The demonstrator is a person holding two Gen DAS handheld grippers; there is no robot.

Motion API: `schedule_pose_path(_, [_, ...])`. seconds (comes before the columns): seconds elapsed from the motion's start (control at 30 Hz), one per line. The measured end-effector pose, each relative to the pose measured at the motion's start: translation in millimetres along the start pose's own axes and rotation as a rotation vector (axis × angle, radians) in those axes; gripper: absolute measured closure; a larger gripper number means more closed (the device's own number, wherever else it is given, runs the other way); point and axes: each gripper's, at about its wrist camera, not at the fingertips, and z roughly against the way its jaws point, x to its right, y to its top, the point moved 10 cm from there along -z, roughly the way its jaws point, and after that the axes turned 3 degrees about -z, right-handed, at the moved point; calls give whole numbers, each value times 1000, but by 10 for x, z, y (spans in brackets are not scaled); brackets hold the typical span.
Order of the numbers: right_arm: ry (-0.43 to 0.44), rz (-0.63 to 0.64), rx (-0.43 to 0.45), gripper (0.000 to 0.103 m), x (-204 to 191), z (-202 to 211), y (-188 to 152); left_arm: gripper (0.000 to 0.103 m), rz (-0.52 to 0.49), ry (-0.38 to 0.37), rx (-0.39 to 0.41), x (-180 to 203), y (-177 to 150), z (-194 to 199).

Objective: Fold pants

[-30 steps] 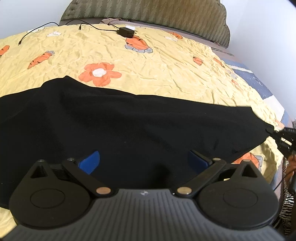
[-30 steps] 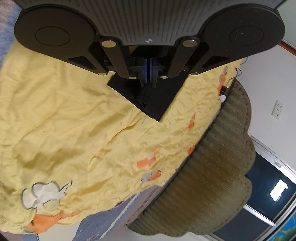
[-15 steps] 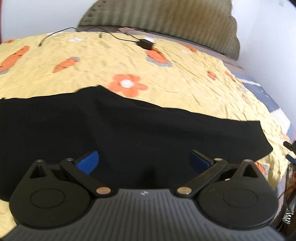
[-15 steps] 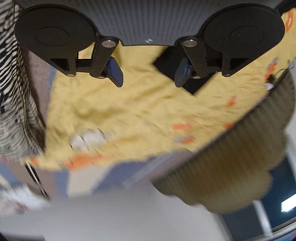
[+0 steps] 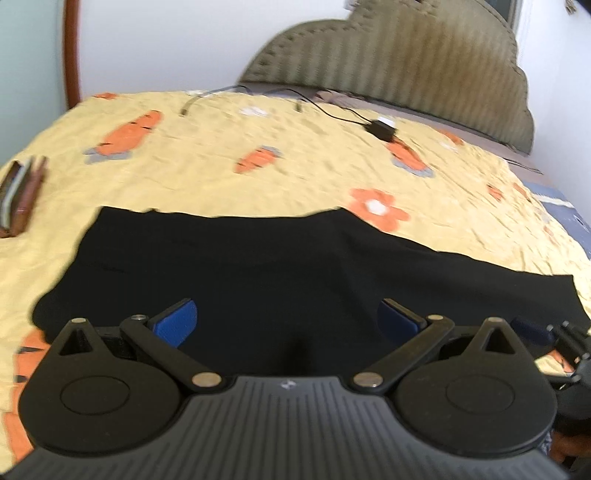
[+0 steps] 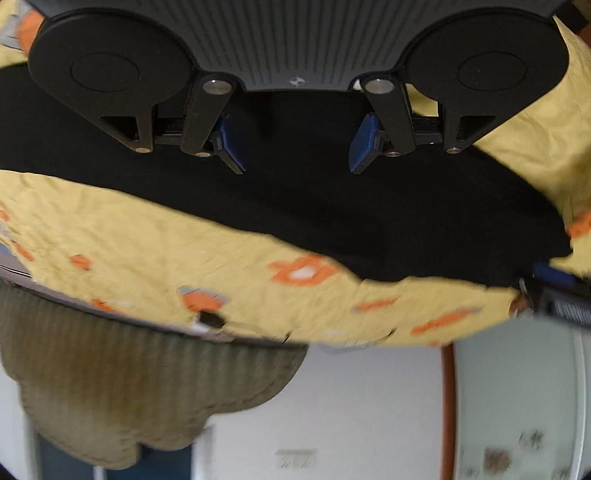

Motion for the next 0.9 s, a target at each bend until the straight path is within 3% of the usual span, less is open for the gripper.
schedule_pose_path(0.1, [-4, 101, -100, 42, -198, -129, -173, 0, 3, 46, 15, -252, 9, 57])
schedule_pose_path(0.2, [-38, 93, -33, 42, -250, 18, 14, 0, 24, 88, 24, -522, 12, 104])
schedule_pose_path(0.27, [20, 55, 32, 42, -418, 40, 217, 0, 56, 96, 30, -681, 24, 146])
schedule_pose_path(0.4, [135, 111, -33, 42, -973, -273, 195, 0, 95, 116, 43, -944, 33, 267])
schedule_pose_path(0.47, [117, 181, -102, 43, -1103, -417, 17, 0, 86, 144, 44, -1066, 17, 347])
schedule_pose_path(0.57, [138, 149, -66, 43, -1142, -328, 189, 0, 63, 207, 70, -1283, 4, 491])
schedule_pose_path(0.67, [228, 125, -3, 42, -1418, -303, 472, 0, 90, 223, 101, -1446, 38, 582])
schedule_pose_path(0.8, [271, 231, -105, 42, -1882, -509, 201, 0, 129, 233, 114, -1609, 45, 670])
schedule_pose_path(0.9, [252, 263, -78, 42, -1923, -493, 186, 0, 115, 243, 116, -1671, 25, 715])
